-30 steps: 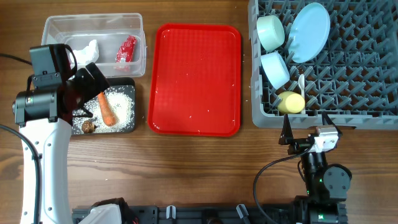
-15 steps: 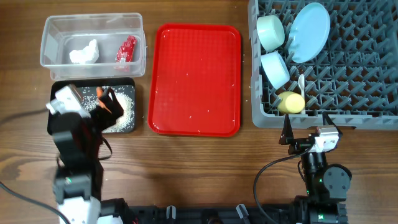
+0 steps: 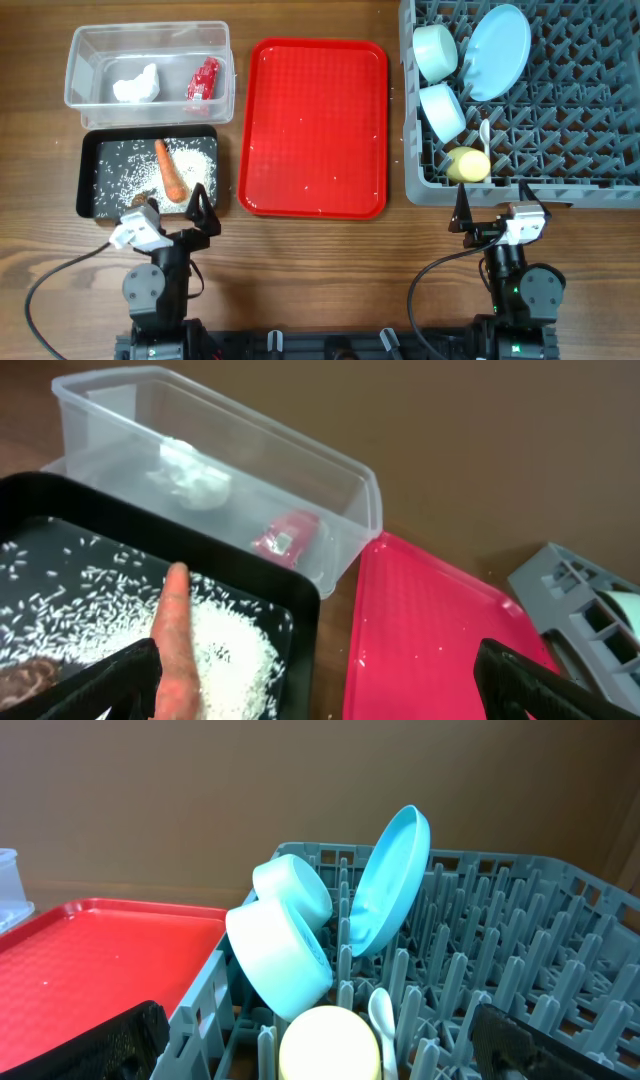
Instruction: Sort waste into correct bins and load items into the dishwasher rack
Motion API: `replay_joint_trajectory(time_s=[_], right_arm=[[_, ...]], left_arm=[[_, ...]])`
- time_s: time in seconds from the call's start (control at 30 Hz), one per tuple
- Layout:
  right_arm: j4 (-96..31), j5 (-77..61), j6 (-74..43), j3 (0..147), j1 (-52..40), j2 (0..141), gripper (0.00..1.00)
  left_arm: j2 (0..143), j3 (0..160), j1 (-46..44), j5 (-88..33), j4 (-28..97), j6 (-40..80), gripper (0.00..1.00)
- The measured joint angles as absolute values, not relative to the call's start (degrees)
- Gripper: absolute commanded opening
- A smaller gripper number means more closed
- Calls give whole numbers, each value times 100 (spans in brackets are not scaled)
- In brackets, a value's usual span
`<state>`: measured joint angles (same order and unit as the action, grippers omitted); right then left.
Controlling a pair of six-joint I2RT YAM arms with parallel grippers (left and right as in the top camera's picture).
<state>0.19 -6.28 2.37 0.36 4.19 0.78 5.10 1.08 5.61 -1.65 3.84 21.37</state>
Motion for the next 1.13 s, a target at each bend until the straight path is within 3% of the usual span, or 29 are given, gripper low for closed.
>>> replay_joint_trajectory(time_s=[1.13], right_arm=[[19,-628,235,36,419,78,100]], left_arm=[[84,73,449,-165,423,2137,100]])
